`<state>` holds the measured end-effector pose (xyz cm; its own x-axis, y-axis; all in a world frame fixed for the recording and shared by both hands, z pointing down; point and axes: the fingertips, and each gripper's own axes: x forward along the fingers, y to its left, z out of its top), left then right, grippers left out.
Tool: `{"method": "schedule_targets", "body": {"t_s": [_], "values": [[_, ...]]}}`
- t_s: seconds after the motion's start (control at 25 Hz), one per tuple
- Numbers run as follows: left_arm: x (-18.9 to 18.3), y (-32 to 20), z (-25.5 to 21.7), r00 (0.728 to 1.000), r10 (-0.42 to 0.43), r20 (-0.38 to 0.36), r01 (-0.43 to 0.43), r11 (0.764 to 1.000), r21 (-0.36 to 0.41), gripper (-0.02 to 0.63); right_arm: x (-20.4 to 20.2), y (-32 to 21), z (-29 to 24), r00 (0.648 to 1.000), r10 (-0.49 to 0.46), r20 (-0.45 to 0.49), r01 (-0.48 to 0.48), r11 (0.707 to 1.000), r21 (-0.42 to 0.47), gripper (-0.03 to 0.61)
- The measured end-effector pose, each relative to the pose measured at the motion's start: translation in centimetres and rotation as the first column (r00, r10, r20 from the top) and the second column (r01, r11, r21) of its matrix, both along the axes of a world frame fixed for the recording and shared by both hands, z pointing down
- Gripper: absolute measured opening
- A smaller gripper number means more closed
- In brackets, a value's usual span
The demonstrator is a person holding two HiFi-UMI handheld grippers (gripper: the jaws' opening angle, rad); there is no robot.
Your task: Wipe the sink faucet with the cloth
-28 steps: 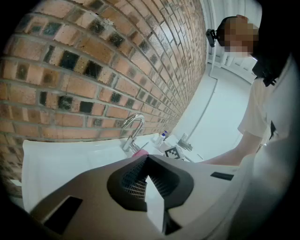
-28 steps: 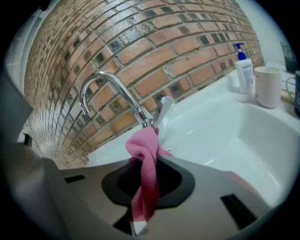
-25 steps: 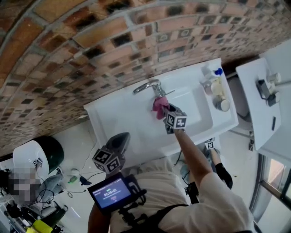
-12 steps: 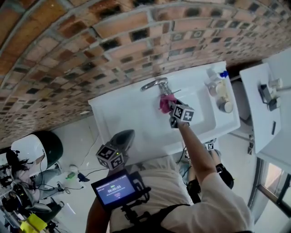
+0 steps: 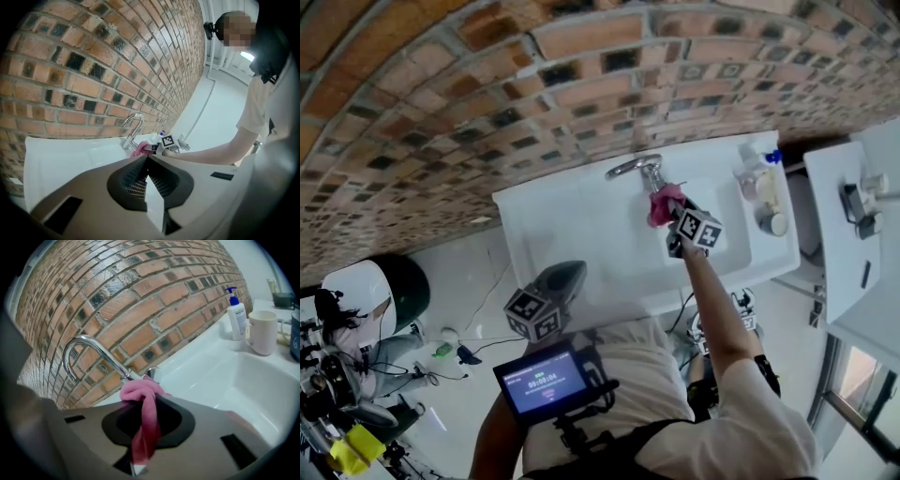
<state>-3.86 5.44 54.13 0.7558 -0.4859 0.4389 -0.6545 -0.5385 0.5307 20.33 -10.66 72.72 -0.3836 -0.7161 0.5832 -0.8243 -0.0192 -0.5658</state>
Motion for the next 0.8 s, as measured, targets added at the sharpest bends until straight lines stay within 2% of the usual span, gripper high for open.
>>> {"method": "schedule_targets", "body": {"t_s": [0.28,0.48,0.56,0.6,0.64,0.72,0.8], "values": [[-0.3,0.2,0.0,1.0,-0.011,-0.004,0.011,1.0,0.004,0.002,2.8,-0.9,-1.7,0.998,0.009,-0.067,-0.005,0.998,0.055,0.066],[0.1,0.2,-0.2,1.0,0.0,-0.007,0.001,1.0,0.016,0.002,5.9,-2.1,-6.1,0.993,0.105,-0.053,-0.096,0.985,0.144,0.066],[0.2,0.3,-0.3,1.0,-0.007,-0.011,0.008,1.0,0.013,0.002,6.1,-1.6,-8.7,0.99,0.098,-0.104,-0.075,0.976,0.202,0.066],[0.1,0.4,-0.4,1.0,-0.012,-0.013,0.012,1.0,0.011,0.002,5.5,-1.0,-9.8,0.984,0.065,-0.169,-0.025,0.973,0.229,0.066],[0.1,0.4,-0.5,1.0,-0.017,-0.015,0.017,1.0,0.012,0.002,4.4,-0.4,-10.8,0.968,0.017,-0.252,0.048,0.967,0.249,0.066],[-0.1,0.2,-0.7,1.0,-0.025,-0.019,0.025,1.0,0.016,0.002,1.3,0.9,-12.7,0.904,-0.102,-0.416,0.227,0.937,0.265,0.066],[-0.2,0.0,-0.7,0.999,-0.033,-0.023,0.034,0.999,0.022,0.002,-2.5,1.7,-13.9,0.798,-0.212,-0.565,0.405,0.882,0.24,0.066]]}}
